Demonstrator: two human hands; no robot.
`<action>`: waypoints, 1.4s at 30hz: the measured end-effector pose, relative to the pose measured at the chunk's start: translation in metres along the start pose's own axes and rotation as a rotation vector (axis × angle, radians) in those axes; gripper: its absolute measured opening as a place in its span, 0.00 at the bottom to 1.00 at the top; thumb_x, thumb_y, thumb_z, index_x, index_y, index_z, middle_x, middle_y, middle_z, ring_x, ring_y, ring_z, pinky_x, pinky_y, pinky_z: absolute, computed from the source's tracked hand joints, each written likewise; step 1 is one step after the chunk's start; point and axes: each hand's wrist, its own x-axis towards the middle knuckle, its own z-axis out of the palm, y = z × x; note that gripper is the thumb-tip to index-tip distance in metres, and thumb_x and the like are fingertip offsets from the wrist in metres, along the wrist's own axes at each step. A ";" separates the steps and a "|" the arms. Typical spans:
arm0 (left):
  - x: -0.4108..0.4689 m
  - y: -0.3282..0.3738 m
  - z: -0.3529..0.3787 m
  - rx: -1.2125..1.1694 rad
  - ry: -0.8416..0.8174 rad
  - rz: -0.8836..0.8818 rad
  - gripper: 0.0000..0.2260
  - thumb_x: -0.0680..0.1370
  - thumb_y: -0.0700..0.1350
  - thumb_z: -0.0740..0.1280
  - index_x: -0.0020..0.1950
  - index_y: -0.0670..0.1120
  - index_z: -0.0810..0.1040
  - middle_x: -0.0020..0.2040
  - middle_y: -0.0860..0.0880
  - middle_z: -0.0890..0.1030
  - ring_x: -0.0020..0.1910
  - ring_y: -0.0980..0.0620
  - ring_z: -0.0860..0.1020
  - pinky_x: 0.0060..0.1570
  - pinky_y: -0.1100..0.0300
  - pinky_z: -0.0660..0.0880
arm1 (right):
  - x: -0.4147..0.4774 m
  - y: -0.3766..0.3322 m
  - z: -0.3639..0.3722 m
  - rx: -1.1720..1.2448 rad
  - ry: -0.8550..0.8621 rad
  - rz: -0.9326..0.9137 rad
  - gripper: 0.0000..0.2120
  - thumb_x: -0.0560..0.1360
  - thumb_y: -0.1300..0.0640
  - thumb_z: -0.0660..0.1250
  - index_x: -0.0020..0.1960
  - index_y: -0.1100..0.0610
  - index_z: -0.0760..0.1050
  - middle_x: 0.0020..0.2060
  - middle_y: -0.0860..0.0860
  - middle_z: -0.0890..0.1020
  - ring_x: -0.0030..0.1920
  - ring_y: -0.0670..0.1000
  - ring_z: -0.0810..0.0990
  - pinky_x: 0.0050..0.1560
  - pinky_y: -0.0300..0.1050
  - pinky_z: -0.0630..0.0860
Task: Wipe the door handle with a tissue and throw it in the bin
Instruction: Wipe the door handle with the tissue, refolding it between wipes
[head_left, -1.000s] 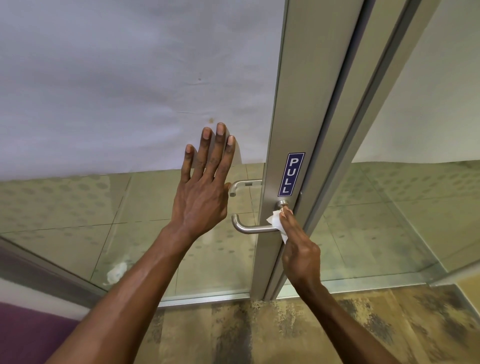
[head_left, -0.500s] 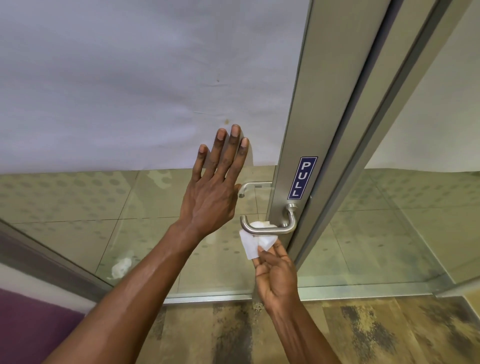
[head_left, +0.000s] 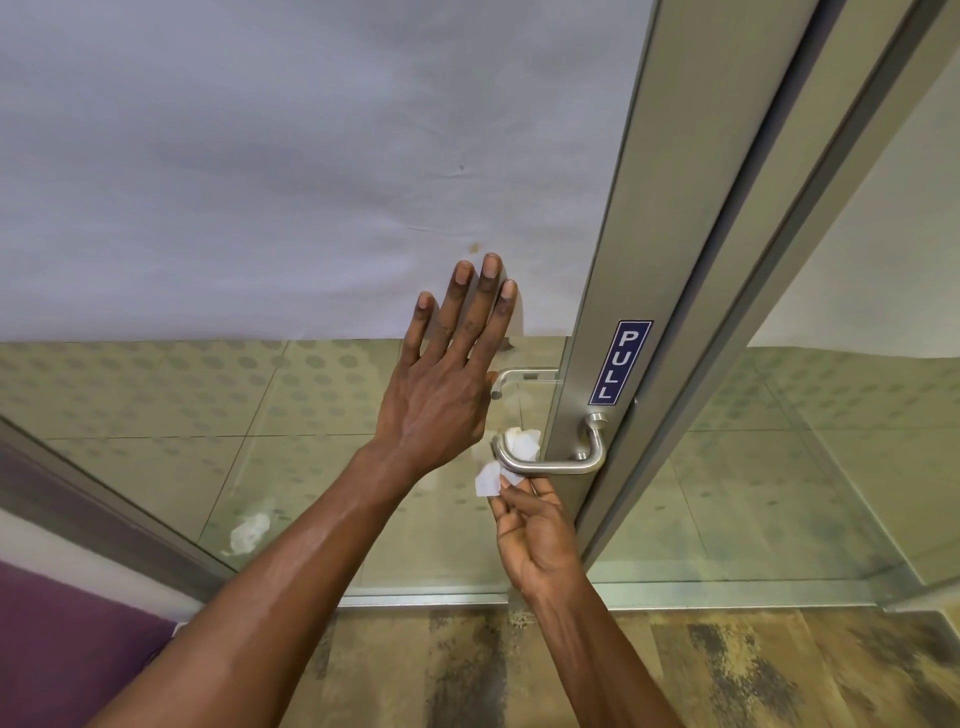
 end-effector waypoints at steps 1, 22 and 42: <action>0.000 0.000 0.000 0.000 -0.001 -0.001 0.53 0.78 0.46 0.73 0.91 0.45 0.39 0.91 0.46 0.32 0.90 0.45 0.31 0.89 0.45 0.31 | -0.002 -0.002 -0.002 0.005 -0.014 0.001 0.23 0.78 0.80 0.59 0.67 0.64 0.79 0.59 0.59 0.89 0.59 0.53 0.89 0.63 0.46 0.84; 0.001 0.002 -0.002 -0.077 -0.023 0.008 0.43 0.82 0.49 0.57 0.91 0.46 0.36 0.90 0.47 0.30 0.90 0.45 0.30 0.89 0.45 0.31 | -0.024 -0.077 -0.039 -1.370 0.204 -1.042 0.27 0.77 0.77 0.69 0.71 0.56 0.81 0.59 0.53 0.89 0.50 0.51 0.87 0.51 0.31 0.82; 0.001 -0.001 -0.001 -0.074 -0.020 0.017 0.44 0.82 0.48 0.61 0.91 0.46 0.36 0.90 0.46 0.31 0.90 0.44 0.31 0.89 0.45 0.31 | -0.010 -0.055 -0.030 -2.080 -0.290 -1.571 0.25 0.66 0.78 0.74 0.61 0.67 0.86 0.59 0.63 0.88 0.61 0.62 0.88 0.62 0.65 0.84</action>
